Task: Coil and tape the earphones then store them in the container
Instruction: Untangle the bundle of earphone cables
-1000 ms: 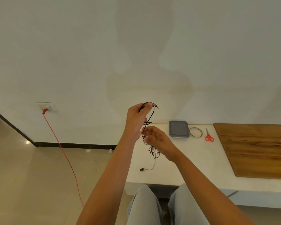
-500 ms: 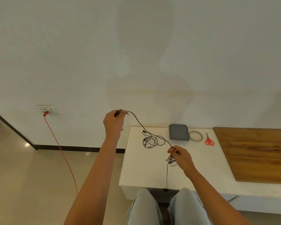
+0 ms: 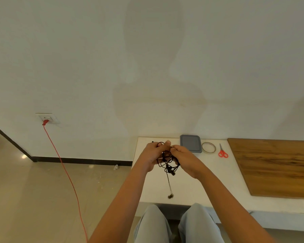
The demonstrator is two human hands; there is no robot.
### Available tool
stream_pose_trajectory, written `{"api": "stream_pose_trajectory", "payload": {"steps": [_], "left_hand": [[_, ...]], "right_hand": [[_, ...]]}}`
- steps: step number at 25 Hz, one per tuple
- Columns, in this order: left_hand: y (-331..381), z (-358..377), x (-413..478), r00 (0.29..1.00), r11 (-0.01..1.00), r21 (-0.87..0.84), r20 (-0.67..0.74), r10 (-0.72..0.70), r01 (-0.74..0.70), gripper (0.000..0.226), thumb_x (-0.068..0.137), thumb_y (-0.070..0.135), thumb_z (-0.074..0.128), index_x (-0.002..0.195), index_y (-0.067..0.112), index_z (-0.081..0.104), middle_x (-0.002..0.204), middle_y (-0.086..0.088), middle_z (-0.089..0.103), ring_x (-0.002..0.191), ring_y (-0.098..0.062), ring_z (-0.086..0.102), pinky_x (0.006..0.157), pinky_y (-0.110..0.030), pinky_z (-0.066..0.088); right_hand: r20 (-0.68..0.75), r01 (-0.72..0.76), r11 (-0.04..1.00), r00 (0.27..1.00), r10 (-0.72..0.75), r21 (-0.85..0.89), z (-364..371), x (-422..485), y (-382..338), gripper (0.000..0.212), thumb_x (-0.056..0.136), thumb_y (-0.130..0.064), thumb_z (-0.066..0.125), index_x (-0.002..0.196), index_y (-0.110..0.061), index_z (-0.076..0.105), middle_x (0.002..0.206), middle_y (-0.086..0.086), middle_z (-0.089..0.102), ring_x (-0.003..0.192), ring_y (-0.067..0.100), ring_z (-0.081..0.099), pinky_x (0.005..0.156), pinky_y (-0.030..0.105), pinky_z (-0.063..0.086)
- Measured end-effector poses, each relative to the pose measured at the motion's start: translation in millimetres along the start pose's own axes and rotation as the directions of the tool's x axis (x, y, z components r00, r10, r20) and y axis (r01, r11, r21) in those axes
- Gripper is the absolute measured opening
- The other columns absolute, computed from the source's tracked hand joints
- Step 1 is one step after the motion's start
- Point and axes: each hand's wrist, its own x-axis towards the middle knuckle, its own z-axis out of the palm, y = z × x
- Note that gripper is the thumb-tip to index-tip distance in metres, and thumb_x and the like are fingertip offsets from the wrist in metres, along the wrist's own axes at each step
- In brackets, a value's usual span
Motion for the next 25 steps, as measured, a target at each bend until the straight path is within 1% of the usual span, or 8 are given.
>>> {"api": "stream_pose_trajectory", "payload": {"steps": [3,5,8,12,16,20,22,25], "left_hand": [[-1,-4,2,0.994,0.993,0.072,-0.051,0.094,-0.091,0.042,0.077,0.022,0.080,0.069,0.018,0.039,0.071,-0.005,0.061,0.067,-0.020,0.065,0.075,-0.038,0.057],[0,-6,2,0.978,0.964,0.205,-0.092,0.189,-0.167,0.044,0.074,0.022,0.080,0.065,0.019,0.037,0.065,-0.002,0.055,0.065,-0.021,0.060,0.075,-0.042,0.055],[4,-10,-4,0.909,0.890,0.354,-0.192,0.369,-0.287,0.041,0.075,0.019,0.074,0.062,0.018,0.035,0.061,-0.004,0.051,0.059,-0.020,0.054,0.063,-0.041,0.050],[9,-20,-8,0.856,0.900,0.145,-0.280,0.436,-0.411,0.039,0.088,-0.002,0.058,0.064,0.012,0.031,0.064,-0.004,0.055,0.055,-0.018,0.061,0.061,-0.037,0.054],[8,-24,-7,0.828,0.895,0.135,-0.342,0.444,-0.424,0.040,0.091,0.001,0.054,0.064,0.016,0.028,0.059,0.009,0.050,0.053,-0.015,0.041,0.053,-0.030,0.040],[4,-30,-6,0.812,0.885,0.210,-0.352,0.465,-0.416,0.041,0.089,0.006,0.056,0.063,0.018,0.027,0.059,0.009,0.046,0.069,-0.018,0.040,0.053,-0.023,0.028],[4,-27,-10,0.806,0.875,0.259,-0.347,0.480,-0.409,0.038,0.090,0.006,0.056,0.064,0.016,0.030,0.058,0.011,0.052,0.067,-0.017,0.043,0.051,-0.014,0.030],[4,-26,-12,0.786,0.867,0.283,-0.372,0.494,-0.411,0.020,0.089,0.012,0.062,0.077,0.012,0.046,0.069,0.008,0.051,0.060,-0.012,0.041,0.055,-0.017,0.035]], "right_hand": [[0.132,0.009,0.995,0.991,-0.022,0.102,-2,-7,-7,0.035,0.094,0.004,0.036,0.106,-0.018,0.060,0.095,-0.007,0.068,0.087,0.002,0.062,0.078,0.018,0.045],[0.189,0.053,0.990,0.979,-0.078,0.130,-6,-7,-5,0.039,0.090,0.013,0.043,0.112,-0.012,0.062,0.101,-0.001,0.071,0.098,0.007,0.066,0.090,0.020,0.049],[0.039,0.030,0.991,0.999,-0.035,0.131,-11,-3,4,0.031,0.083,0.007,0.065,0.113,-0.001,0.063,0.100,0.011,0.071,0.096,0.020,0.068,0.093,0.031,0.052],[-0.174,-0.005,0.960,0.983,0.056,0.281,-15,-5,11,0.021,0.081,0.003,0.070,0.101,0.005,0.065,0.077,0.016,0.071,0.061,0.019,0.067,0.064,0.025,0.057],[-0.202,-0.037,0.878,0.968,0.151,0.477,-16,-3,15,0.009,0.087,-0.006,0.065,0.094,0.000,0.065,0.080,0.015,0.069,0.063,0.019,0.066,0.061,0.027,0.057],[-0.121,-0.041,0.627,0.969,0.214,0.778,-19,-1,14,0.016,0.094,-0.015,0.055,0.085,-0.004,0.060,0.081,0.012,0.068,0.076,0.023,0.065,0.074,0.035,0.055],[-0.116,-0.020,0.612,0.976,0.182,0.791,-19,-1,13,0.025,0.096,-0.019,0.051,0.073,-0.008,0.055,0.071,0.010,0.062,0.070,0.023,0.059,0.070,0.037,0.051],[-0.193,0.052,0.668,0.971,0.139,0.742,-19,0,11,0.031,0.095,-0.019,0.052,0.065,-0.012,0.050,0.064,0.006,0.046,0.068,0.023,0.052,0.067,0.034,0.048]]}}
